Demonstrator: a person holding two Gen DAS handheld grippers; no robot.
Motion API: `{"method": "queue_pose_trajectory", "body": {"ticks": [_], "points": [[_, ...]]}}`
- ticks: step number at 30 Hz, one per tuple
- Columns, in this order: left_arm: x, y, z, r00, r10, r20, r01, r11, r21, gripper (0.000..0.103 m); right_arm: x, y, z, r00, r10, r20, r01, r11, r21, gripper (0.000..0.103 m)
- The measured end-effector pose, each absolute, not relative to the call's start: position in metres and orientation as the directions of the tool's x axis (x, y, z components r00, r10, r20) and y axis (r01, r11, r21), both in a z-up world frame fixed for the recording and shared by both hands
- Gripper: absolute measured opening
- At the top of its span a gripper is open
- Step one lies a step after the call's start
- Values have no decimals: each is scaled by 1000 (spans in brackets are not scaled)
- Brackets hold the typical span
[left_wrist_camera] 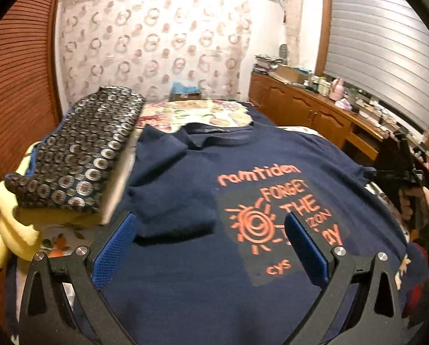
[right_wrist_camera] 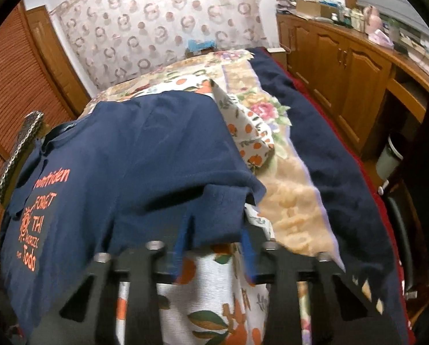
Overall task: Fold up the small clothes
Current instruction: 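Grasp the shirt's side edge with the right gripper and fold it inward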
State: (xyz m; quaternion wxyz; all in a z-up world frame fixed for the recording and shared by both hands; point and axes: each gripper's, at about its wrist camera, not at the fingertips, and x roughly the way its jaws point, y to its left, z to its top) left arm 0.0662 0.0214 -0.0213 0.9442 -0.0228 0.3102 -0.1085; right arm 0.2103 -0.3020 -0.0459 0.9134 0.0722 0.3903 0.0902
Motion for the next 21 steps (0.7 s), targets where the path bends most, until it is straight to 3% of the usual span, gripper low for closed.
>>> {"method": "queue_pose_trajectory", "body": {"ticks": [2, 7, 13, 18, 19, 21], "points": [[65, 18, -23, 776, -238, -584, 201, 971, -128, 103, 211, -299, -40, 697, 187, -692, -118, 982, 147, 14], [58, 8, -22, 778, -255, -575, 218, 967, -133, 103, 193, -280, -16, 776, 142, -615, -149, 988, 41, 11], [55, 1, -23, 772, -278, -572, 238, 960, -146, 103, 175, -224, 20, 823, 232, -518, -293, 955, -38, 11], [53, -3, -26, 769, -275, -576, 238, 961, -141, 103, 155, -166, 6, 772, 323, -547, -448, 887, -109, 11], [52, -4, -26, 769, -275, -577, 238, 961, -140, 103, 153, -158, -1, 761, 311, -570, -455, 882, -126, 15], [50, -5, -26, 768, -276, -578, 242, 961, -137, 103, 150, -151, -12, 742, 295, -603, -456, 880, -131, 34]]}}
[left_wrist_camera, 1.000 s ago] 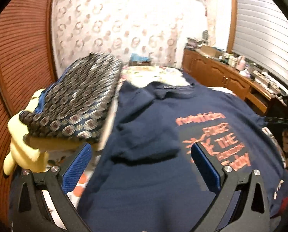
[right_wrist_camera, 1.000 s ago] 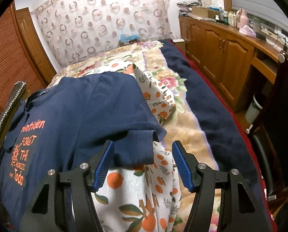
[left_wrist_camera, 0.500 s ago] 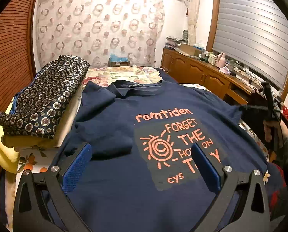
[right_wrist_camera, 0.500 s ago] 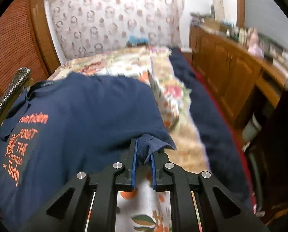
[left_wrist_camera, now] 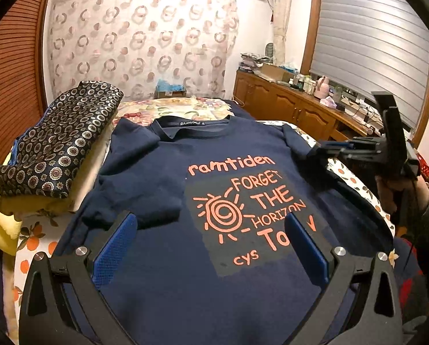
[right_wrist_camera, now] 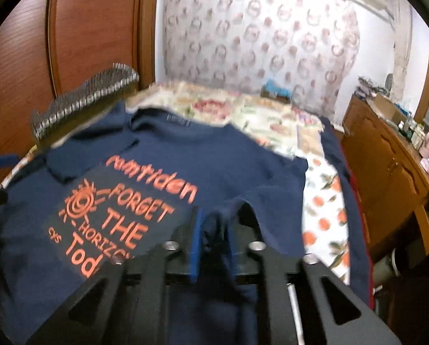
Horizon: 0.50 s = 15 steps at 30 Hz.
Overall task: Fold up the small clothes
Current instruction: 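Grasp the shirt's side edge with the right gripper and fold it inward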
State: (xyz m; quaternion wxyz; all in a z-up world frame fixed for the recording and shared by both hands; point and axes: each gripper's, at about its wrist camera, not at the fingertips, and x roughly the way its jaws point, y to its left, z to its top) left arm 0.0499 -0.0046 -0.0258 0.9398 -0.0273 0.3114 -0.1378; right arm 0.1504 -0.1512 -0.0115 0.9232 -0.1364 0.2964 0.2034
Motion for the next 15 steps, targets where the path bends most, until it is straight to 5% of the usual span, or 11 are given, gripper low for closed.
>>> {"method": "queue_pose_trajectory", "body": {"ticks": [5, 15], "points": [[48, -6, -24, 773, -273, -572, 248, 961, -124, 103, 154, -177, -10, 729, 326, -601, -459, 885, -76, 42], [47, -11, -27, 772, -277, -571, 255, 959, -120, 103, 166, -222, -6, 751, 214, -625, -312, 949, -50, 42]]}}
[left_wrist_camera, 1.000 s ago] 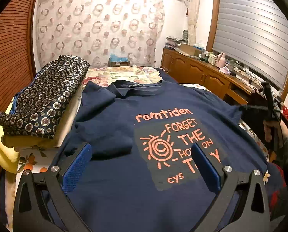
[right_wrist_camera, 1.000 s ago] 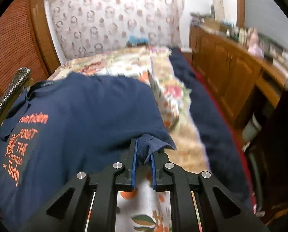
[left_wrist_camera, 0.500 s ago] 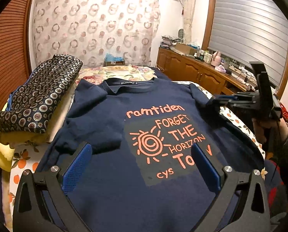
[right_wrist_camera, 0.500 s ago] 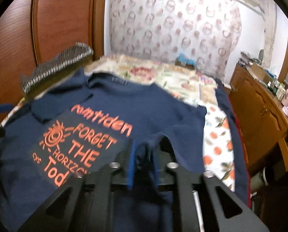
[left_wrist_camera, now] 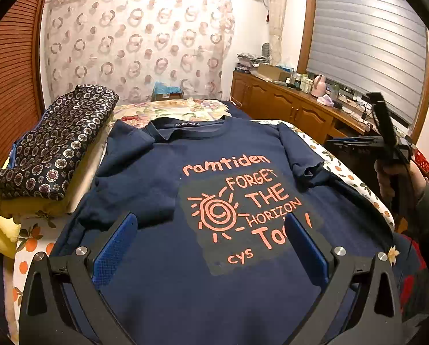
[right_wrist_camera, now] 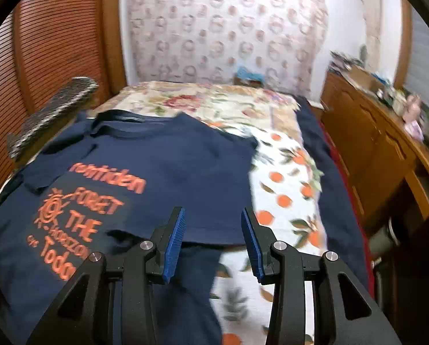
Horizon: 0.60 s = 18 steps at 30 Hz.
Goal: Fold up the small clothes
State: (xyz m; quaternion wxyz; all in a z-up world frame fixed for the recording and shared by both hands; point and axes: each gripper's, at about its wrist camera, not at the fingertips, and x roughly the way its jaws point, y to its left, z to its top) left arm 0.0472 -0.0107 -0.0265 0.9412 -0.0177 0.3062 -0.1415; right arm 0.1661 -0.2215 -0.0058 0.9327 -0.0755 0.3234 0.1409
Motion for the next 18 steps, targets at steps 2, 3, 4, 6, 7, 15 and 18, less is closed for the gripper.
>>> {"method": "queue_pose_trajectory", "body": {"ticks": [2, 3, 4, 6, 7, 15, 18], "points": [[47, -11, -27, 772, -276, -572, 254, 960, -120, 103, 174, -225, -14, 742, 194, -642, -282, 959, -37, 42], [47, -11, -27, 771, -278, -572, 255, 959, -122, 103, 176, -227, -16, 735, 189, -651, -271, 962, -27, 42], [47, -11, -28, 771, -279, -573, 256, 959, -124, 103, 180, -232, -21, 724, 190, -663, -262, 965, -9, 42], [48, -12, -29, 768, -277, -577, 255, 959, -121, 103, 192, -218, -25, 705, 196, -681, -253, 967, 16, 42], [48, -13, -29, 767, -276, -579, 255, 959, -120, 103, 195, -219, -27, 698, 194, -690, -248, 969, 23, 42], [50, -14, -34, 760, -279, -587, 256, 959, -124, 103, 206, -222, -35, 677, 190, -711, -235, 971, 36, 42], [50, -14, -35, 757, -282, -589, 256, 958, -129, 103, 209, -217, -38, 678, 194, -709, -254, 967, 22, 31]]}}
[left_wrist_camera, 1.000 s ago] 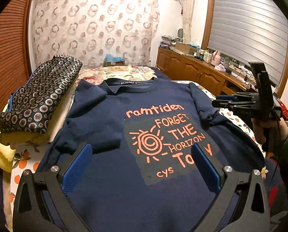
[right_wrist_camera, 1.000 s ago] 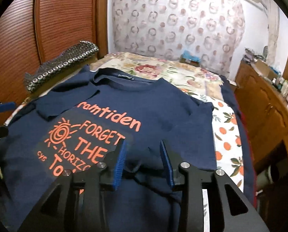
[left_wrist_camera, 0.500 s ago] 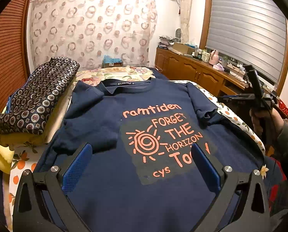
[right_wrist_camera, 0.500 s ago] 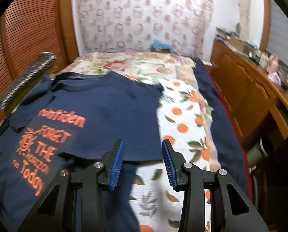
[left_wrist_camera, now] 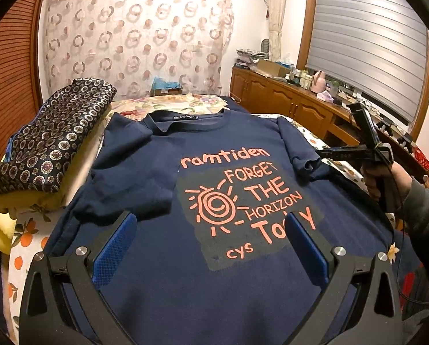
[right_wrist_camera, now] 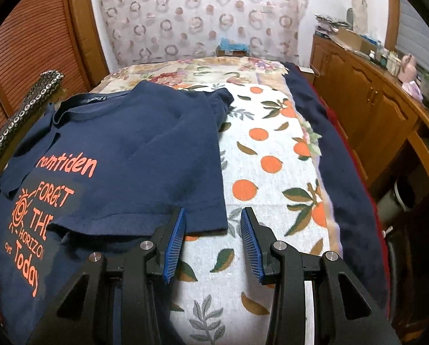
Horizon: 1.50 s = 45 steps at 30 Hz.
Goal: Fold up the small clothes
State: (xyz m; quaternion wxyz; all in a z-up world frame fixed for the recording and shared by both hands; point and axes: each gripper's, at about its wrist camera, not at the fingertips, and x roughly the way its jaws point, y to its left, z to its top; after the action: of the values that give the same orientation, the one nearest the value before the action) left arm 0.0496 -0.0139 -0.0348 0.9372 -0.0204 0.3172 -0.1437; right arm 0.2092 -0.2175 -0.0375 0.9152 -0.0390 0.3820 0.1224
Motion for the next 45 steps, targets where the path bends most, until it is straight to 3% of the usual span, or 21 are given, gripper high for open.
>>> {"method": "queue_pose_trajectory", "body": {"ticks": [3, 4, 16, 26, 28, 29, 30, 32, 36, 45], "points": [[49, -14, -35, 757, -282, -589, 256, 958, -129, 103, 213, -214, -40, 665, 232, -710, -290, 956, 41, 6], [49, -14, -36, 757, -282, -590, 256, 958, -129, 103, 213, -213, -39, 664, 234, -710, -294, 955, 40, 4], [48, -4, -39, 760, -276, -589, 233, 961, -149, 103, 203, -155, 14, 710, 349, -611, -444, 896, -4, 3], [47, 3, -42, 760, -265, -593, 216, 964, -153, 103, 239, -77, 15, 678, 381, -629, -534, 843, -65, 4], [47, 5, -42, 761, -262, -594, 213, 965, -153, 103, 244, -74, 13, 687, 360, -631, -518, 852, -77, 17], [48, 6, -42, 761, -262, -594, 213, 965, -153, 103, 246, -75, 13, 694, 348, -631, -506, 859, -82, 33], [48, 6, -42, 761, -260, -594, 212, 966, -151, 103, 247, -78, 13, 697, 352, -625, -501, 862, -72, 42], [51, 8, -40, 763, -255, -594, 212, 967, -143, 103, 246, -82, 12, 703, 359, -614, -494, 868, -57, 48], [61, 10, -36, 767, -237, -597, 206, 971, -120, 103, 247, -96, -1, 720, 312, -620, -460, 884, -88, 53], [107, 28, -25, 762, -190, -619, 180, 980, -80, 103, 274, -114, -46, 698, 235, -677, -412, 905, -110, 53]]}}
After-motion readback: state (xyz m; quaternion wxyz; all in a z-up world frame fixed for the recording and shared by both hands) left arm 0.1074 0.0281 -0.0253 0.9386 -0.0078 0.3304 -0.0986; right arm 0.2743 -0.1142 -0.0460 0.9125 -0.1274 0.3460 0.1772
